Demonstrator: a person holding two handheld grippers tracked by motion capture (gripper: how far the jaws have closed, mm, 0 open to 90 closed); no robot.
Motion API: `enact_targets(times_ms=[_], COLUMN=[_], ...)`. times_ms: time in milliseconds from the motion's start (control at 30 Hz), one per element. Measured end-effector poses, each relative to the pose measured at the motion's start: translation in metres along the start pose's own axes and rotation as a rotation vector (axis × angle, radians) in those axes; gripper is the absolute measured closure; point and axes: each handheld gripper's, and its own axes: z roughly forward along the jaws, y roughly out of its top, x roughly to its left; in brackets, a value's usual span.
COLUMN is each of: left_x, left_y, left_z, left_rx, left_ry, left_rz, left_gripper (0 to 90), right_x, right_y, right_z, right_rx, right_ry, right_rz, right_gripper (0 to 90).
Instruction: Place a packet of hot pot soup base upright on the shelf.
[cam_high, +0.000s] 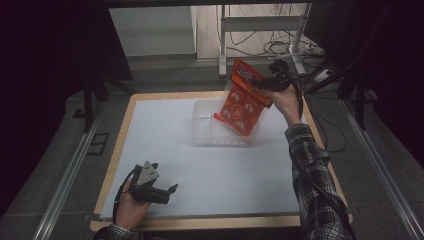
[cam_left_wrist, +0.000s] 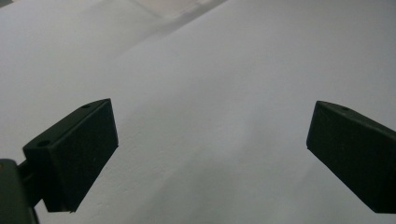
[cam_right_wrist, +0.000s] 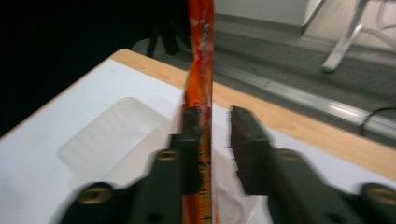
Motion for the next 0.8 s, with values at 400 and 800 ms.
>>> enact_targets(times_ms=[400, 800], left_x=[-0.002, 0.000], left_y=[0.000, 0.000], left_z=[0.000, 0.000], left_rx=[-0.005, -0.033], left_ry=[0.003, -0.008], left_rz=[0.012, -0.007], left_gripper=[1.1, 0.6], right_x=[0.011, 0.025], right_y=[0.003, 0.001], right_z=[-0.012, -0.029], right_rx=[-0.023, -0.022], right_ry=[-0.060, -0.055], right_rz=[-0.128, -0.196], right_gripper=[25.2, 9.8])
